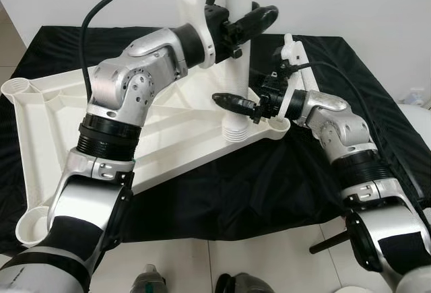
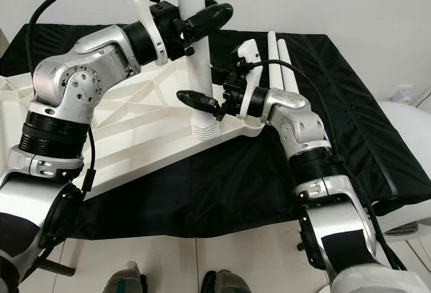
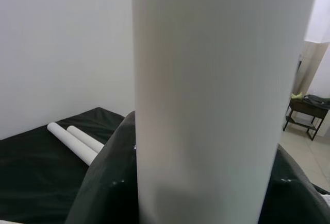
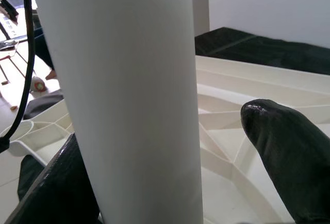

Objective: Building children table

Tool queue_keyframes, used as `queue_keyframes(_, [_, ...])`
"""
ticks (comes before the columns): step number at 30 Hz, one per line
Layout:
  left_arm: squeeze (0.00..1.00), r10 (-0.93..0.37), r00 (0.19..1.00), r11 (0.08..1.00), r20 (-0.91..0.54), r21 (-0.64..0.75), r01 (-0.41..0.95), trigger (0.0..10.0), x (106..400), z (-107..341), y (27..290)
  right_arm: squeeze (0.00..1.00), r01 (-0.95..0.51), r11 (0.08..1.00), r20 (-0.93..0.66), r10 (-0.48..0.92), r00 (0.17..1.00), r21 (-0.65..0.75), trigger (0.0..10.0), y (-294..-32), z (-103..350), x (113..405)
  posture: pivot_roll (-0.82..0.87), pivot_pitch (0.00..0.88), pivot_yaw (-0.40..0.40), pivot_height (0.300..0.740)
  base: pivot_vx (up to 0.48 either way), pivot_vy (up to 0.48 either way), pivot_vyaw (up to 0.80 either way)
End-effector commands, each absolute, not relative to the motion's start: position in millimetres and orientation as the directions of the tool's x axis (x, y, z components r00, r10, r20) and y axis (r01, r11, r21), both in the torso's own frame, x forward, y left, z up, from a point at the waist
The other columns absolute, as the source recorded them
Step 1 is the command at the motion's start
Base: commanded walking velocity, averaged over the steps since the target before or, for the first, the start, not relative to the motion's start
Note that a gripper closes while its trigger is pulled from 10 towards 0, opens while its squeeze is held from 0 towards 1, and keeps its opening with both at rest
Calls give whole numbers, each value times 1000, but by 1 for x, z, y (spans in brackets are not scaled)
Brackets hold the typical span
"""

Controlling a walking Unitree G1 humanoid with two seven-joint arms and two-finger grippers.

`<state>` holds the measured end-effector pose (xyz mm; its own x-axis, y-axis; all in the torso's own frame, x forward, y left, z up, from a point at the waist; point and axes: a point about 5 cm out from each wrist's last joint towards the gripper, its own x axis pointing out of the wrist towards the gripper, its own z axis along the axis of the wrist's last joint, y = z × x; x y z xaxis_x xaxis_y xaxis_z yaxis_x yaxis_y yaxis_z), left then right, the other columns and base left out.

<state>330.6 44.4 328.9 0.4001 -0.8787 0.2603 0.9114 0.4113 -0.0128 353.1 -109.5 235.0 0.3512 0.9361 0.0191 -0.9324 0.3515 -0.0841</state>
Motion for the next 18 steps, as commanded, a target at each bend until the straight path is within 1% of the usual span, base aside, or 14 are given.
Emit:
queue_keyframes(1, [0, -920, 304, 320, 248, 26, 947, 10000, 322, 329, 38, 0, -938, 336, -15, 941, 338, -85, 10000, -109, 235, 354, 30, 0, -92, 740, 0, 0, 0])
queue_keyframes(2, [0, -921, 300, 316, 248, 28, 948, 10000, 322, 330, 37, 0, -939, 332, -20, 942, 335, -84, 9569, -109, 235, 354, 29, 0, -92, 740, 0, 0, 0])
queue_keyframes(3, [0, -921, 300, 316, 248, 28, 948, 10000, 322, 330, 37, 0, -939, 332, -20, 942, 335, -84, 9569, -109, 235, 354, 29, 0, -92, 740, 0, 0, 0])
queue_keyframes(4, [0, -923, 296, 312, 247, 28, 950, 10000, 321, 330, 37, 0, -941, 329, -28, 943, 332, -84, 7176, -109, 234, 354, 27, 0, -93, 740, 0, 0, 0])
queue_keyframes(11, [0, -923, 296, 312, 247, 28, 950, 10000, 321, 330, 37, 0, -941, 329, -28, 943, 332, -84, 7176, -109, 234, 354, 27, 0, -93, 740, 0, 0, 0])
queue_keyframes(12, [0, -925, 289, 306, 247, 29, 952, 10000, 320, 330, 36, 0, -941, 327, -34, 943, 331, -84, 6706, -109, 234, 354, 27, 0, -93, 740, 0, 0, 0])
queue_keyframes(13, [0, -928, 284, 300, 241, 32, 953, 10000, 319, 329, 35, 0, -942, 322, -45, 944, 327, -90, 10000, -109, 234, 354, 25, 0, -93, 740, 0, 0, 0])
queue_keyframes(18, [0, -933, 276, 292, 231, 41, 955, 10000, 318, 327, 34, 0, -944, 313, -64, 945, 320, -103, 10000, -112, 234, 354, 24, 0, -93, 740, 0, 0, 0])
